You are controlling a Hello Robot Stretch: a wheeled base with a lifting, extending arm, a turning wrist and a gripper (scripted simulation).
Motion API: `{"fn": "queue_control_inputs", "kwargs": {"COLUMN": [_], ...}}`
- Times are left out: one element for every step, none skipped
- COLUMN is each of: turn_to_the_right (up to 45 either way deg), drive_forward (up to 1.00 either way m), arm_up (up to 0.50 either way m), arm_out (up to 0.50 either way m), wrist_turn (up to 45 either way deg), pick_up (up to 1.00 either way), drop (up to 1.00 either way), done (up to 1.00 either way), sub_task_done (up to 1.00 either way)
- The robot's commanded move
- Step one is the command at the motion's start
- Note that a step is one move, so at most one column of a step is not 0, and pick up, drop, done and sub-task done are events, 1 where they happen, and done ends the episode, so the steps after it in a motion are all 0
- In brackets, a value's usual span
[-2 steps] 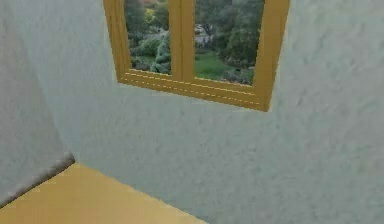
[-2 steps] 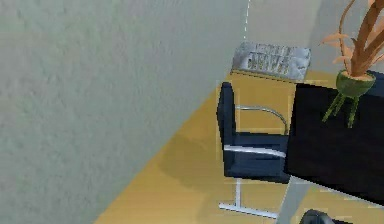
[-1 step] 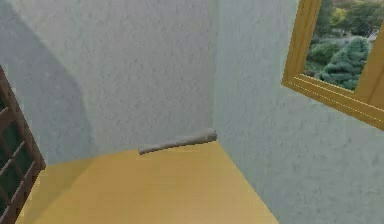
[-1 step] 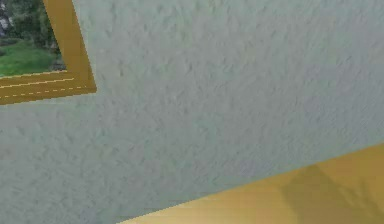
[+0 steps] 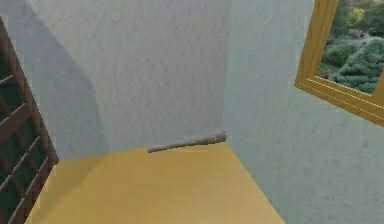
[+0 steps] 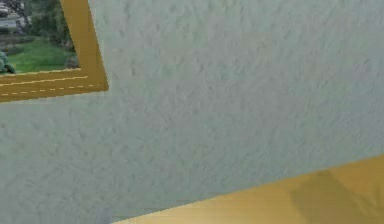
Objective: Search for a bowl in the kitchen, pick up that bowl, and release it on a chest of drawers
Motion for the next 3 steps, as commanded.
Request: {"fn": "queue_control_inputs", "kwargs": {"turn_to_the_right": [0.0, -45.0, -45.0], "drive_forward": [0.25, 0.00, 0.00], "arm_up": [0.00, 0.00, 0.00], "arm_out": [0.00, 0.00, 0.00], "wrist_turn": [0.0, 0.0, 0.0], "pick_up": [0.00, 0.00, 0.00], "drop": [0.00, 0.00, 0.00], "done": [0.00, 0.00, 0.00], "sub_task_done": [0.00, 0.00, 0.00]}}
